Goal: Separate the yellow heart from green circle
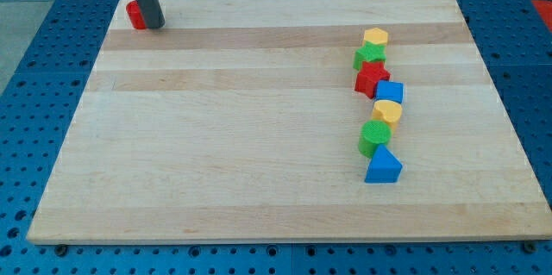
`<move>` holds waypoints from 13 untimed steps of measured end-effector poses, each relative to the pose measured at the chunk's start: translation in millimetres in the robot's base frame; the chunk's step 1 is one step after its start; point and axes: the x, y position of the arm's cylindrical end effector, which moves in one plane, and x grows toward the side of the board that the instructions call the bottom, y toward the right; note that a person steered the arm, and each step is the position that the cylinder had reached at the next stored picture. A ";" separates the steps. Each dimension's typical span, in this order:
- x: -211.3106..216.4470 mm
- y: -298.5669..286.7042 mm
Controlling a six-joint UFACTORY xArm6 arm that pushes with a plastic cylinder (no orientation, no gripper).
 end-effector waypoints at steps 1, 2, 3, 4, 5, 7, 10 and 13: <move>-3.6 -17.1; 1.9 -19.3; 42.1 -8.9; 61.4 -12.0; 67.1 -24.6; 48.3 54.2; -3.5 412.5; 105.7 571.3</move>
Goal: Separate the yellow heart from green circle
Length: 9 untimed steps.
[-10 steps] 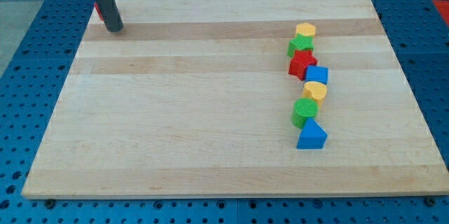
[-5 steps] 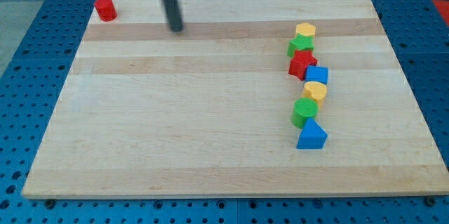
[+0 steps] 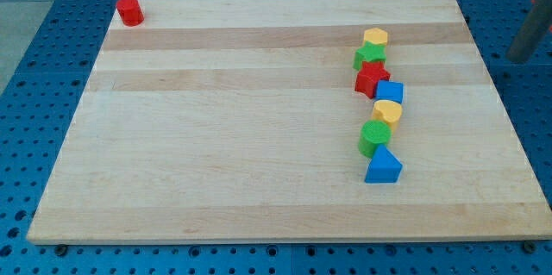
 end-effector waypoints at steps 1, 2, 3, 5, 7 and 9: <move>49.2 -5.7; 115.9 -19.0; 144.5 -61.5; 128.8 -170.2; 110.1 -276.2; 120.7 -307.3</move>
